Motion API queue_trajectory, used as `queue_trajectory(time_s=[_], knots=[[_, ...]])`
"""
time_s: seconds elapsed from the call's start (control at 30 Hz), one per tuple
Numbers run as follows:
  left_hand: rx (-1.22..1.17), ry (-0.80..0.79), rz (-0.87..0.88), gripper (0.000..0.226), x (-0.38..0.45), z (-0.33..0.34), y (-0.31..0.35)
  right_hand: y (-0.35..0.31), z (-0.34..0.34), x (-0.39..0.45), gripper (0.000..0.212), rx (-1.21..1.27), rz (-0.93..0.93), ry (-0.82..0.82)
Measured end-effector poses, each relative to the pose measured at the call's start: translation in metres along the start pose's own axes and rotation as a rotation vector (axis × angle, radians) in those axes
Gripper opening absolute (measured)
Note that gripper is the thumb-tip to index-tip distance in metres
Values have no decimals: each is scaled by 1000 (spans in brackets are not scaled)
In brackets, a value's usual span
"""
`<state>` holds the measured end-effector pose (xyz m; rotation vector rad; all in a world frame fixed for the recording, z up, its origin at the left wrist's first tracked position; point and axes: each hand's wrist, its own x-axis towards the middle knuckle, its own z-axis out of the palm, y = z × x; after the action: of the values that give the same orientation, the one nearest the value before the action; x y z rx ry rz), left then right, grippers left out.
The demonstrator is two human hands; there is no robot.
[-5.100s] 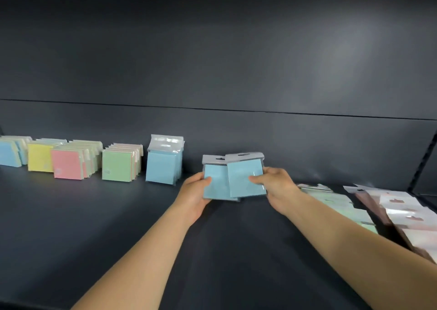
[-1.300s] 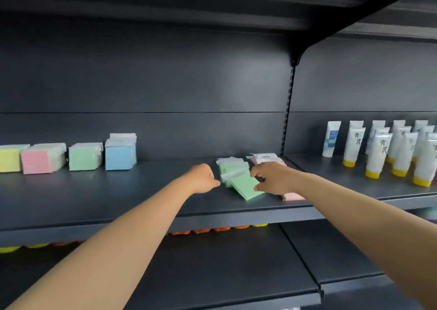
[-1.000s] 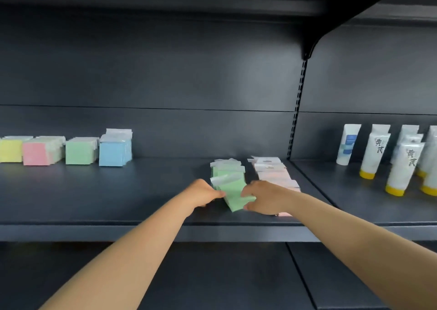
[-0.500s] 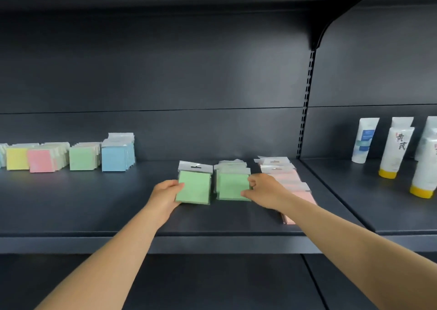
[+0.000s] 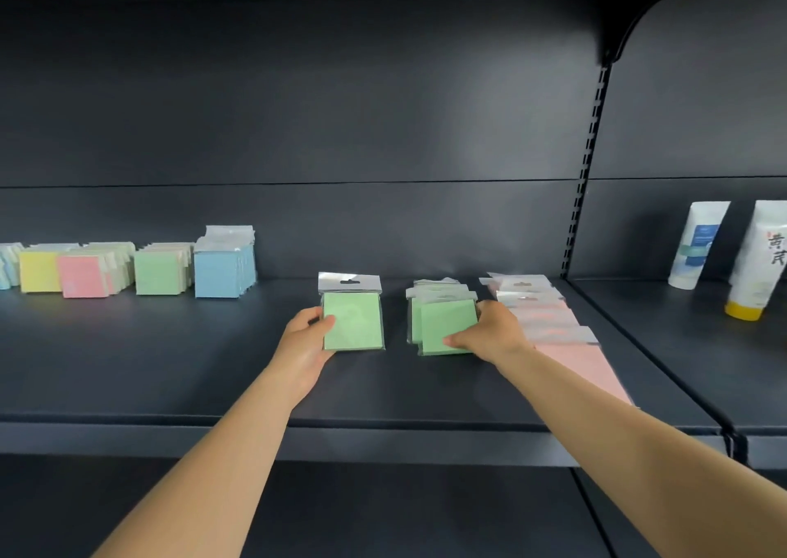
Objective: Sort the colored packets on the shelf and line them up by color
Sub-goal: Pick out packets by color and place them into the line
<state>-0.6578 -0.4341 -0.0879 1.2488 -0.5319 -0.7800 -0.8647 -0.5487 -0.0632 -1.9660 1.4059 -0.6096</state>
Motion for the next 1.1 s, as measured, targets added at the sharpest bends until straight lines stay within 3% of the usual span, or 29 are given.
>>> queue_trajectory(time_s=[0.13, 0.27, 0.4, 0.83, 0.93, 1.1], knots=[[25, -43, 5, 26, -1, 0, 0, -1, -4, 4, 11, 137, -62, 81], [33, -50, 8, 27, -2, 0, 1, -3, -2, 0, 17, 537, -35, 22], [21, -54, 27, 26, -6, 0, 2, -13, 16, -6, 19, 770, -11, -124], [109, -171, 70, 35, 4, -13, 5, -70, 107, -8, 28, 702, -53, -72], [220, -160, 144, 34, 23, -34, 19, -92, 123, -1, 41, 723, -89, -42], [442, -41, 294, 27, 70, -73, 43, -139, 162, 20, 39, 652, -241, 82]])
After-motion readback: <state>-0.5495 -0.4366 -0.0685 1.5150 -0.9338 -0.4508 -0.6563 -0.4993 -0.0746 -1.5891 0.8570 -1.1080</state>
